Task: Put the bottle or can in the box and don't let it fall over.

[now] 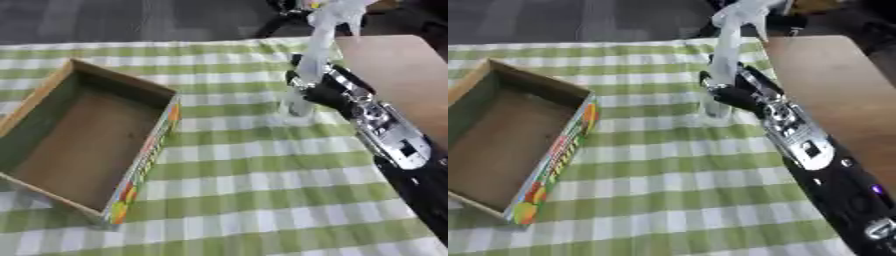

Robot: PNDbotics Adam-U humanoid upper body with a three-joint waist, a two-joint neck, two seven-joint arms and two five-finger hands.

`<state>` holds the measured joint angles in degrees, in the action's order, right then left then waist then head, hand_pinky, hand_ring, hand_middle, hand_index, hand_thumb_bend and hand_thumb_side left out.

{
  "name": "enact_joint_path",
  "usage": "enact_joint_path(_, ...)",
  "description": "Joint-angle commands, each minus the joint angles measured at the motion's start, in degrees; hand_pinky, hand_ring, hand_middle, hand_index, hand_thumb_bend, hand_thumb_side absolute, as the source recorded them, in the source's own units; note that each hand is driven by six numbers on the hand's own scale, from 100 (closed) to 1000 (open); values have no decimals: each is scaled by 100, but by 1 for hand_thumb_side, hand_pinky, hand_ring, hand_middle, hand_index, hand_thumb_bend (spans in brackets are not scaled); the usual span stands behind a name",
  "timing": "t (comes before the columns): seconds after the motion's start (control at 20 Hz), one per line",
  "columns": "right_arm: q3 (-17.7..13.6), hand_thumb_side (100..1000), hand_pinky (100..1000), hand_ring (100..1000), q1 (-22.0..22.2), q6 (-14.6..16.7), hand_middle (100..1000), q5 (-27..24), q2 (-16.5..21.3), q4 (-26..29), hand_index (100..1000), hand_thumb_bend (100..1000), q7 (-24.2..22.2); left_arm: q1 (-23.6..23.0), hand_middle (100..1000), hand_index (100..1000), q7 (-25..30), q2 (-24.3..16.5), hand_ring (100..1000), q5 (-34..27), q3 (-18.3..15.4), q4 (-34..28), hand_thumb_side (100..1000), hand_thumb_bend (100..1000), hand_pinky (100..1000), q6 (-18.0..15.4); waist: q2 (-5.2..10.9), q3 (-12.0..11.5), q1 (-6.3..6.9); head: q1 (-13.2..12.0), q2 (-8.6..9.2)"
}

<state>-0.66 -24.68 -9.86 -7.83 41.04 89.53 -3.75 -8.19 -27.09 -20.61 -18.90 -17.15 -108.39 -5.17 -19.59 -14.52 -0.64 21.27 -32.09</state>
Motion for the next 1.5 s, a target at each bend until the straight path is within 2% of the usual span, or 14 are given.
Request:
enact_joint_path(0.05,-19,442,976,1000,-1,-18,956,59,77,-35,954,100,-10,7,733,805,14,-114,543,-16,-34,-33,851,165,1000,-8,65,6,18,2,78)
enact_joint_path(1.2,44,409,980,1000,-19,26,952,138,27,-306,953,100,-146,13,737,805,37,-108,540,-14,-12,-39,853,163,1000,-3,4,-3,33,29,107)
enact_joint_path(1.5,45,318,978,1000,-15,18,938,96,21,-316,939,100,-154,17,738,805,42,-110,540,-16,-8,-35,853,163,1000,0,0,6,32,29,106)
